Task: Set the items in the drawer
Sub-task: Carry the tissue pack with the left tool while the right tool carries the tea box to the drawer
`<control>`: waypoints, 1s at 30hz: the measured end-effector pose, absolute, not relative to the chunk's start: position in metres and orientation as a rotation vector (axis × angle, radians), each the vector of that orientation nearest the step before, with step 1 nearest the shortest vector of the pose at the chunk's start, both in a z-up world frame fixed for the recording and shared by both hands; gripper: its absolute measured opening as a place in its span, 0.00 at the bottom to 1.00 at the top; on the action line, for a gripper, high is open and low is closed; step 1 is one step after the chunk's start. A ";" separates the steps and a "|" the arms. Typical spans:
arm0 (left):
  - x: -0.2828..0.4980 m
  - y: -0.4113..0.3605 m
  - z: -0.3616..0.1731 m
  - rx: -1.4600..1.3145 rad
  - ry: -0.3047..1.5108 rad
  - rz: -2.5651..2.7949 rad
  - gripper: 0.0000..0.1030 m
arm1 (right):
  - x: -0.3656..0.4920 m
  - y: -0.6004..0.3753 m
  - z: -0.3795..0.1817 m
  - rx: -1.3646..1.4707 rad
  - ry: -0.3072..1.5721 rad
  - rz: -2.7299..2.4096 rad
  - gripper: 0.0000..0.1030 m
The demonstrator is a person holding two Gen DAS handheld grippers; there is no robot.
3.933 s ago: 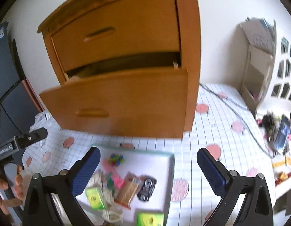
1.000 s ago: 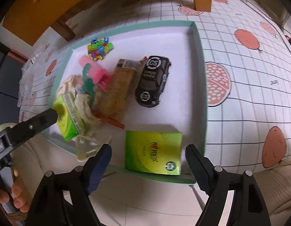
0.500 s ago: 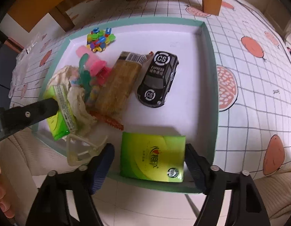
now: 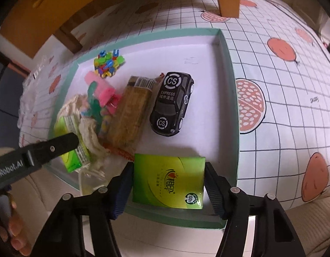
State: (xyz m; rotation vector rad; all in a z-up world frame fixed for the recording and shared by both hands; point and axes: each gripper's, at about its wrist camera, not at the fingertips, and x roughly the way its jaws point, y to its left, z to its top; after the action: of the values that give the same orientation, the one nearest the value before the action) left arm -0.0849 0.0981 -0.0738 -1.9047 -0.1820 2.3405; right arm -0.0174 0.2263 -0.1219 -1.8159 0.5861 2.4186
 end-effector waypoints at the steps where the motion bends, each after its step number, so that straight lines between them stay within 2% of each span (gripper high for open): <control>1: -0.085 0.097 -0.073 -1.903 -0.185 2.343 0.49 | -0.018 0.228 -0.122 -1.814 0.606 2.416 0.64; 11: -0.084 0.077 -0.051 -1.841 -0.256 2.403 0.49 | -0.022 0.226 -0.117 -1.768 0.690 2.439 0.64; 20: -0.084 0.064 -0.016 -1.717 -0.328 2.474 0.49 | -0.015 0.238 -0.090 -1.582 0.765 2.552 0.64; 24: -0.087 0.057 0.013 -1.622 -0.393 2.487 0.49 | -0.018 0.238 -0.063 -1.458 0.797 2.632 0.64; 30: -0.100 0.051 0.085 -1.388 -0.428 2.542 0.49 | -0.010 0.248 0.014 -1.259 0.777 2.778 0.64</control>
State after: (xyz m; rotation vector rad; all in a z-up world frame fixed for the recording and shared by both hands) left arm -0.1003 0.0506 0.0854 -1.3880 -0.4280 2.5416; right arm -0.0097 0.2476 0.0142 -1.2586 0.7772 2.7777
